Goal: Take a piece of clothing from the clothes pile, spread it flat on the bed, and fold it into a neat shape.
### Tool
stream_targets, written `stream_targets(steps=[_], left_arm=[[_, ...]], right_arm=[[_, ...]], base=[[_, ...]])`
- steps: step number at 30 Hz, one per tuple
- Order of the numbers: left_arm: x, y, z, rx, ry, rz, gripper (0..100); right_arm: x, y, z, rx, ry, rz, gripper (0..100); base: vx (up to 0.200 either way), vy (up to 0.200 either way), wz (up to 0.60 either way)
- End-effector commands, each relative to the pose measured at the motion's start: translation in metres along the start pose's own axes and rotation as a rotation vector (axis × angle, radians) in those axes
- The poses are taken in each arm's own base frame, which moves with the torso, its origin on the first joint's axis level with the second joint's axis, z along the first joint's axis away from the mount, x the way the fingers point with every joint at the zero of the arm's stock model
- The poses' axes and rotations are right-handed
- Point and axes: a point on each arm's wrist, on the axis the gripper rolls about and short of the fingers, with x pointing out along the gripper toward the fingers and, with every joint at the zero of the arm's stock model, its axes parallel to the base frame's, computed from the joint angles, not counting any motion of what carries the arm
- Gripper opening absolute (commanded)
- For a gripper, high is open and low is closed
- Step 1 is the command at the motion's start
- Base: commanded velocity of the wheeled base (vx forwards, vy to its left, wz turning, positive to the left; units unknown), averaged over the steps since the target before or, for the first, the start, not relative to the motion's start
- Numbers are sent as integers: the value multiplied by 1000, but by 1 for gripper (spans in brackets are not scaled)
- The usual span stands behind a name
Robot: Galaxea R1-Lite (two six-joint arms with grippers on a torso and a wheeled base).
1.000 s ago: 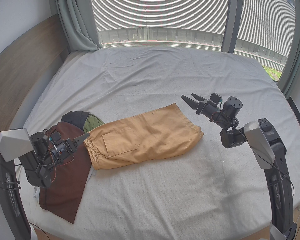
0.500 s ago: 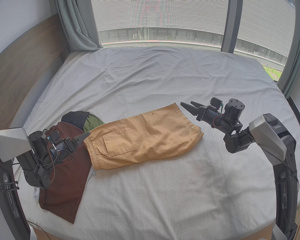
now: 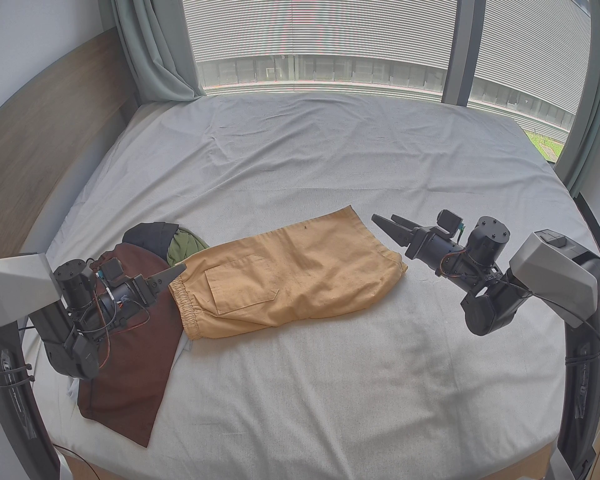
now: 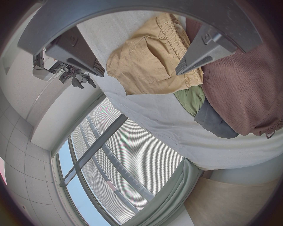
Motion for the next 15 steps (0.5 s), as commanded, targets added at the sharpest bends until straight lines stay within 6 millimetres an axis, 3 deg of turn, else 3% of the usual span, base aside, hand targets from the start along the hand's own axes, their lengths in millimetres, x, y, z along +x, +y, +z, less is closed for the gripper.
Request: stream_targets(steps=[1,6,15], left_arm=[[-3,-11,7,46,-16,-18,100],[-4,-22,5,56,-5,-40,100],[-3,-22,1,139,7,-40,100]], right_arm=[[-15,7,-10,59,27,-23,100],[-33,11,-22,95,66,-83,100],[-36,14,-31,116,95,-95,100]], base=[[0,0,0],[0,0,0],[0,0,0]])
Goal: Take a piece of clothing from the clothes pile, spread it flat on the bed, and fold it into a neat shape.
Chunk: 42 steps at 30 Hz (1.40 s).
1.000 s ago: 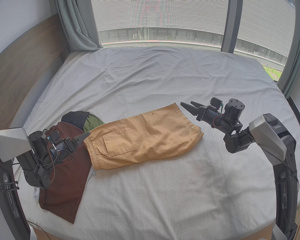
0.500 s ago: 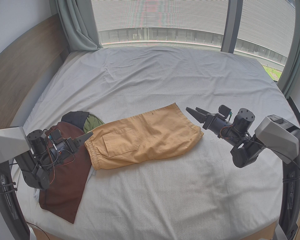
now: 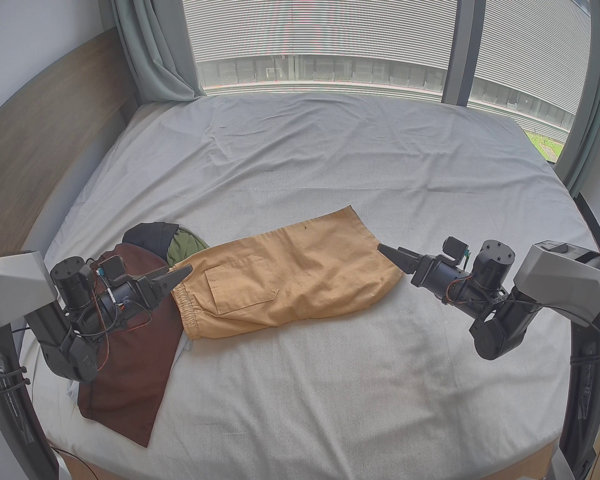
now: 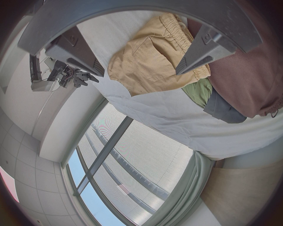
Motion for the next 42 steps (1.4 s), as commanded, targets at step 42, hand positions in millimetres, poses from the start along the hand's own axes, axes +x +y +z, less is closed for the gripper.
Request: stream_targets(steps=[42], left_arm=[[-2,5,-16,220,61,-46,100]], right_arm=[[-3,-32,-83,123,196,-83,100]], base=[[0,0,0]])
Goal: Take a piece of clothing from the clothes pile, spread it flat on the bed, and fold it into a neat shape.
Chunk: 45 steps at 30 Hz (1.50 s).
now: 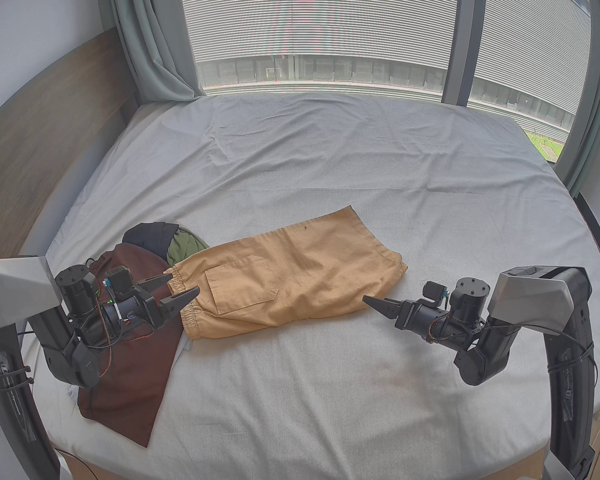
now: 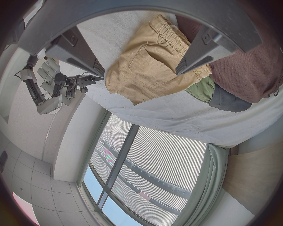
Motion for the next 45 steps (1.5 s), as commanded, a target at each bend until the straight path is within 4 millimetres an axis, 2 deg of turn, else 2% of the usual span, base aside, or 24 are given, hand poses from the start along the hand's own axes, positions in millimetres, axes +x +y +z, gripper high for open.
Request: stream_targets(steps=[1,8,13,19,24,30,45], left_arm=[[0,1,-1,-3,2,2,100],[1,3,-5,-10,9,5,100],[1,4,-5,-10,9,5,100],[1,4,-5,-9,8,6,100],[1,4,-5,-9,8,6,100],[1,4,-5,-10,9,5,100],[1,4,-5,-10,9,5,100]], right_arm=[[6,-10,-11,10,12,-9,100],[13,-15,-21,40,25,-16,100],[29,-16,-30,64,-13,-45,100],[43,-6,-33,125,-38,-28,100],[56,-11,-36,125,-81,-36,100],[72,-4,-41,161,-115,-18,100],[78,-5,-43,178,-130,-8,100]], base=[[0,0,0],[0,0,0],[0,0,0],[0,0,0],[0,0,0],[0,0,0],[0,0,0]])
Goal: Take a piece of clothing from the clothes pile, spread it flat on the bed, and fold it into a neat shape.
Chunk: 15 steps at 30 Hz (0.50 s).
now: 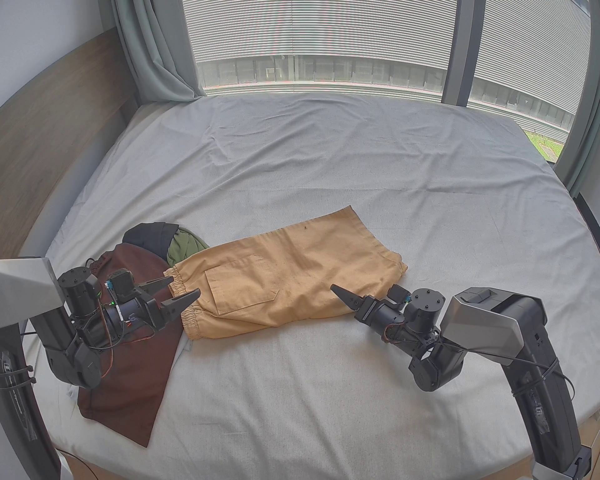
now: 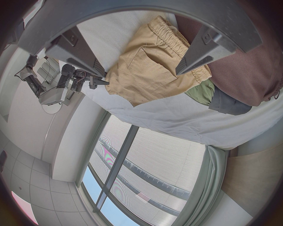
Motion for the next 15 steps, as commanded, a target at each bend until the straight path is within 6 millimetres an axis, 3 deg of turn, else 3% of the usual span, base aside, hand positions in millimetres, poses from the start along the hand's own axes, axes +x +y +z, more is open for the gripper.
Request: stream_targets(steps=[1,15], left_arm=[[0,0,0,0,-1,1,100],[0,1,-2,-3,3,1,100]], right_arm=[[1,-4,-4,4,0,-14,0],[-1,-7,-8,4,-3,-33,0]], base=[[0,0,0],[0,0,0]])
